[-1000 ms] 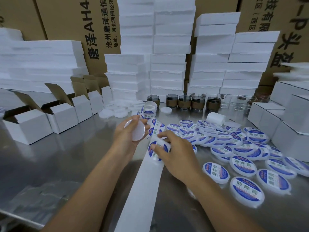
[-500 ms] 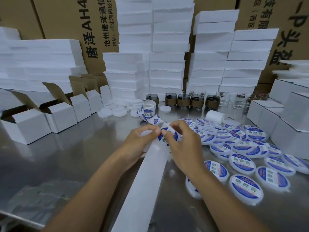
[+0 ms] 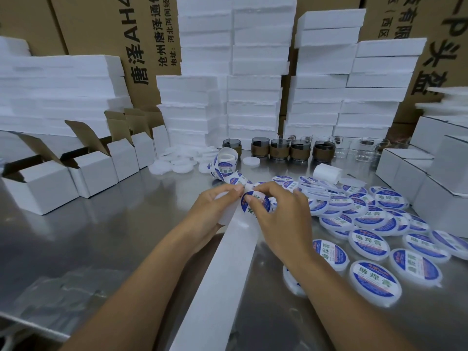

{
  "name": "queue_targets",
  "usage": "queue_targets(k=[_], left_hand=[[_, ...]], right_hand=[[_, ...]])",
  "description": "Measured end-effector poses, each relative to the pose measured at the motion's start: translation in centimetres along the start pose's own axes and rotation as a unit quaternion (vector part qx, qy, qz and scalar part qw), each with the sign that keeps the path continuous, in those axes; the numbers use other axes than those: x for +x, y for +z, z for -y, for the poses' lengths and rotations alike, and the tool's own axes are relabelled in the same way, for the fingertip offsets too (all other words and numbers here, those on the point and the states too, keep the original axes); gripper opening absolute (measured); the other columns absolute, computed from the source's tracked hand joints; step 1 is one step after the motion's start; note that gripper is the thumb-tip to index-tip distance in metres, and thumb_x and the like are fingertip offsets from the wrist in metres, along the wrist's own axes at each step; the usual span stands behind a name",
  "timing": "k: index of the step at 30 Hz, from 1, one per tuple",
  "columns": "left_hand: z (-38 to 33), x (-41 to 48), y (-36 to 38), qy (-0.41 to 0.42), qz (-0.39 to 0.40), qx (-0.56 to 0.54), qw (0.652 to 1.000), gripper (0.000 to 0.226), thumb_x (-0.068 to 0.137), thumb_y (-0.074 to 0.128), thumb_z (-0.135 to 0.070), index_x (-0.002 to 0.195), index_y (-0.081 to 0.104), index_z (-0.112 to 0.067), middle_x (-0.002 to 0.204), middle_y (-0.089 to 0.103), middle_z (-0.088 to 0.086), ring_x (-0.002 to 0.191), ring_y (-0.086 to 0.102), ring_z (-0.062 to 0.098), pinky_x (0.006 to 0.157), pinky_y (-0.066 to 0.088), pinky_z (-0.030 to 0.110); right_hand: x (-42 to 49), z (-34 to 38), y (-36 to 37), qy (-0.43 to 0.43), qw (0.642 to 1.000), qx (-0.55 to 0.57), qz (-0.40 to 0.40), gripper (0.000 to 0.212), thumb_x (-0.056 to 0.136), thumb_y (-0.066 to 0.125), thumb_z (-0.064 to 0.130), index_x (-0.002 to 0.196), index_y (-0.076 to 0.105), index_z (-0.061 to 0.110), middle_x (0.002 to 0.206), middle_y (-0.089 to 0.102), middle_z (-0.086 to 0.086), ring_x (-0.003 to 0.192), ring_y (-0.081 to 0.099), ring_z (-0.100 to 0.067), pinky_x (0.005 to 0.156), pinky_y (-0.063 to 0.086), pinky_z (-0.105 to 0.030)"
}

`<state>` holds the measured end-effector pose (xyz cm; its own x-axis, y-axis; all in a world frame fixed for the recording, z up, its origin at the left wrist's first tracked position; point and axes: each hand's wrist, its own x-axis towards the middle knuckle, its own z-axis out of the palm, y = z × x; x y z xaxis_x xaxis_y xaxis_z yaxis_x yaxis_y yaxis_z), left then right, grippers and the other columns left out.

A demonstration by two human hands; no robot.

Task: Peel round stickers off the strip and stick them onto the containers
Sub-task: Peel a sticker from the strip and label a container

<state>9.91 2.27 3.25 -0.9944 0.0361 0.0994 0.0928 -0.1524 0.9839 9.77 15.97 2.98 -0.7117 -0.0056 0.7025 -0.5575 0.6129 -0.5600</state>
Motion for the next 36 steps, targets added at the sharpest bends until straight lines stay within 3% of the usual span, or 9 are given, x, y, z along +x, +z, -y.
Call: queue_targets(k=[3, 7, 9, 12, 17, 22, 27, 32, 36], left_hand=[[-0.2, -0.2, 0.0, 0.002, -0.012, 0.049, 0.999, 0.018, 0.085, 0.062, -0.034, 0.072, 0.073, -0.025, 0.075, 0.068, -0.004, 0.065, 0.061, 0.006, 0.056, 0.047, 0.018], [0.0, 0.1, 0.0, -0.002, -0.031, 0.065, 0.997, 0.017, 0.087, 0.063, -0.032, 0.074, 0.071, -0.026, 0.085, 0.068, 0.002, 0.077, 0.059, 0.018, 0.071, 0.049, 0.032], [0.0, 0.1, 0.1, -0.003, -0.042, 0.067, 0.997, 0.017, 0.087, 0.064, -0.031, 0.073, 0.071, -0.025, 0.088, 0.068, 0.005, 0.078, 0.060, 0.019, 0.067, 0.052, 0.030], [0.2, 0.3, 0.1, 0.000, -0.061, 0.073, 0.995, 0.019, 0.088, 0.063, -0.028, 0.071, 0.070, -0.024, 0.082, 0.067, 0.005, 0.071, 0.060, 0.017, 0.059, 0.048, 0.026], [0.3, 0.7, 0.0, -0.001, -0.111, 0.090, 0.990, 0.012, 0.088, 0.064, -0.023, 0.083, 0.070, -0.015, 0.090, 0.071, 0.011, 0.075, 0.067, 0.020, 0.073, 0.052, 0.033], [0.6, 1.0, -0.1, 0.010, -0.158, 0.125, 0.979, 0.016, 0.089, 0.063, -0.024, 0.088, 0.070, -0.009, 0.098, 0.071, 0.016, 0.095, 0.065, 0.035, 0.091, 0.051, 0.045], [1.2, 1.4, -0.3, 0.031, -0.183, 0.164, 0.969, 0.015, 0.087, 0.065, -0.024, 0.073, 0.067, -0.020, 0.085, 0.068, 0.002, 0.072, 0.058, 0.015, 0.069, 0.048, 0.026], [0.7, 1.6, -0.7, 0.065, -0.252, 0.122, 0.958, 0.015, 0.084, 0.067, -0.021, 0.070, 0.063, -0.023, 0.076, 0.066, -0.006, 0.065, 0.063, 0.012, 0.068, 0.047, 0.028], [-0.8, 1.5, -0.9, 0.085, -0.237, -0.060, 0.966, 0.016, 0.091, 0.058, -0.029, 0.081, 0.064, -0.018, 0.070, 0.071, -0.007, 0.066, 0.067, 0.013, 0.059, 0.054, 0.022]], right_hand=[[-0.1, 0.0, -0.1, -0.024, 0.999, -0.020, 0.011, 0.012, 0.079, 0.072, 0.027, 0.088, 0.070, 0.019, 0.086, 0.071, 0.006, 0.084, 0.062, -0.015, 0.089, 0.040, -0.038], [0.0, -0.1, -0.2, -0.009, 0.999, -0.024, 0.024, 0.019, 0.078, 0.073, 0.029, 0.091, 0.064, 0.020, 0.081, 0.069, 0.005, 0.079, 0.059, -0.014, 0.098, 0.033, -0.035], [0.0, -0.1, -0.2, -0.010, 0.999, -0.020, 0.034, 0.017, 0.079, 0.072, 0.028, 0.089, 0.061, 0.020, 0.081, 0.068, 0.006, 0.077, 0.058, -0.013, 0.102, 0.031, -0.036], [0.0, 0.0, -0.3, -0.032, 0.998, 0.001, 0.052, 0.008, 0.080, 0.070, 0.020, 0.085, 0.063, 0.018, 0.083, 0.065, 0.008, 0.077, 0.056, -0.012, 0.092, 0.040, -0.039], [0.0, -0.1, -0.2, 0.003, 0.995, 0.028, 0.097, 0.010, 0.080, 0.061, 0.014, 0.081, 0.064, 0.023, 0.098, 0.051, 0.013, 0.094, 0.053, -0.010, 0.084, 0.042, -0.030], [0.3, 0.4, -0.4, 0.084, 0.986, 0.119, 0.076, 0.023, 0.078, 0.062, 0.013, 0.063, 0.056, 0.030, 0.090, 0.052, 0.013, 0.083, 0.050, 0.001, 0.069, 0.036, -0.006], [1.3, 0.3, -1.4, 0.236, 0.921, 0.308, 0.026, 0.022, 0.082, 0.057, 0.009, 0.062, 0.060, 0.017, 0.052, 0.053, 0.015, 0.046, 0.044, 0.004, 0.046, 0.036, -0.007], [2.1, 0.4, -1.8, 0.348, 0.838, 0.421, -0.009, 0.023, 0.083, 0.060, 0.010, 0.063, 0.064, 0.021, 0.051, 0.059, 0.013, 0.051, 0.051, -0.003, 0.051, 0.041, -0.015], [2.2, 0.6, -1.9, 0.369, 0.791, 0.487, 0.009, 0.016, 0.084, 0.061, 0.012, 0.072, 0.064, 0.023, 0.054, 0.062, 0.011, 0.049, 0.056, -0.004, 0.053, 0.039, -0.021]])
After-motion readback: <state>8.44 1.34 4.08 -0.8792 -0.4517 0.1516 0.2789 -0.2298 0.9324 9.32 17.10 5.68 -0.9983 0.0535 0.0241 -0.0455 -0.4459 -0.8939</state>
